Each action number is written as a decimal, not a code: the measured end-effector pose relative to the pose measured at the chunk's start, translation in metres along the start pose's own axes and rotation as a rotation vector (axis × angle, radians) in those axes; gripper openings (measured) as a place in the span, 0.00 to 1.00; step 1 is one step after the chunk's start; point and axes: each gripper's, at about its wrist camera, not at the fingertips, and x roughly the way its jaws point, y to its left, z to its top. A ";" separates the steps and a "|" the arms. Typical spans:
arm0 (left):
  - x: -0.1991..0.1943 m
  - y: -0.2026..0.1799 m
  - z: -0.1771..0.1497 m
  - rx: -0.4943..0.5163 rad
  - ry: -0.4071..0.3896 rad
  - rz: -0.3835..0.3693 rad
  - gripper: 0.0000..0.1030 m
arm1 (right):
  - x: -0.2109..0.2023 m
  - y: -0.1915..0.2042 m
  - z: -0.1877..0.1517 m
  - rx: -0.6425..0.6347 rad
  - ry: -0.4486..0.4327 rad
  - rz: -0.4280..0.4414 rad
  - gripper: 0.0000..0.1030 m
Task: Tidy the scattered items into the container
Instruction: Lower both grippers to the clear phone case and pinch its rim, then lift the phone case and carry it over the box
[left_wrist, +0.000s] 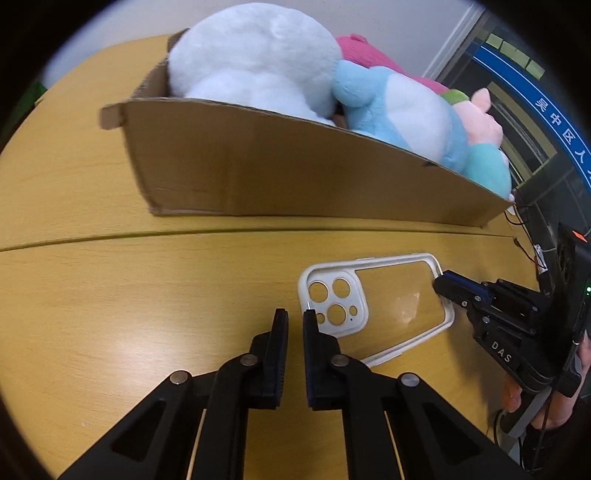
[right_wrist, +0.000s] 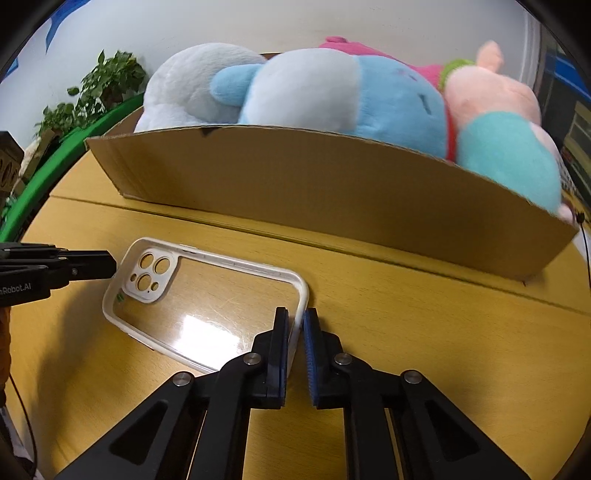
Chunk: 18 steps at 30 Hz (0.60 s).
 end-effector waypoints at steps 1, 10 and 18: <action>-0.002 -0.001 -0.003 -0.003 0.005 -0.019 0.06 | -0.001 -0.002 -0.002 0.001 0.000 -0.002 0.09; -0.005 -0.010 -0.008 -0.040 0.001 -0.116 0.16 | -0.005 -0.005 -0.005 0.011 -0.004 -0.025 0.08; -0.008 -0.031 -0.009 -0.020 0.006 -0.162 0.00 | -0.011 -0.004 -0.012 0.039 -0.017 -0.004 0.06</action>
